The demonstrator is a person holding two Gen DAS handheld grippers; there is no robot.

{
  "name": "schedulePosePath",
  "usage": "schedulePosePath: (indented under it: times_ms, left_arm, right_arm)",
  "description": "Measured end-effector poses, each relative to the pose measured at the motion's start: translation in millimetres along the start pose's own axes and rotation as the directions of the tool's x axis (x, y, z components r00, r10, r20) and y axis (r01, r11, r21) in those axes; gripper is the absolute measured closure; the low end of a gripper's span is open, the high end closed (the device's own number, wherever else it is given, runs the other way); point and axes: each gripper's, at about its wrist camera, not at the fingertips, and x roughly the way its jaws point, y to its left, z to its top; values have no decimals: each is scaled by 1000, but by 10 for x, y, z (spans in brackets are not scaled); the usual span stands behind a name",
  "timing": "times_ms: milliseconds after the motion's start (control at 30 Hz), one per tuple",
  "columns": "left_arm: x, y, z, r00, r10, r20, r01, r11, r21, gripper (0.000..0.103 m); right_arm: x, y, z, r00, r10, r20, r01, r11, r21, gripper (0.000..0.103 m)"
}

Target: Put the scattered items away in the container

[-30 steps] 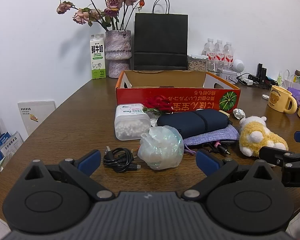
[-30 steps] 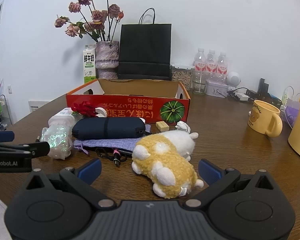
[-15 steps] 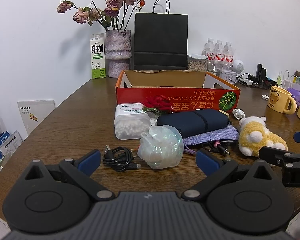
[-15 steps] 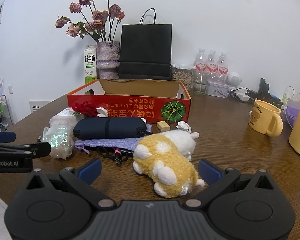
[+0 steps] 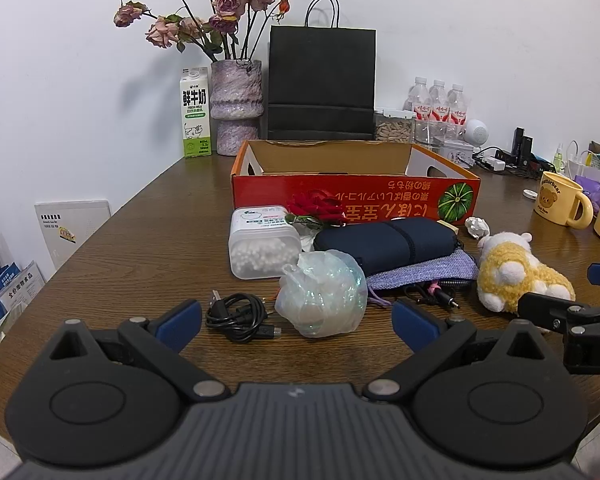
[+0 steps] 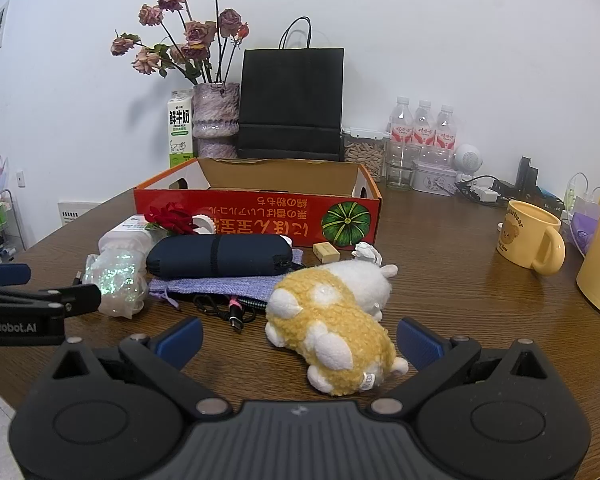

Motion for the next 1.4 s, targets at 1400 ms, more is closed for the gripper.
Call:
schedulePosePath:
  times_ms: [1400]
  left_arm:
    - [658,-93,121,994,-49,-101,53,998,40,25]
  right_arm:
    - [789,-245,114,985,62,-159,-67,997,-27,6]
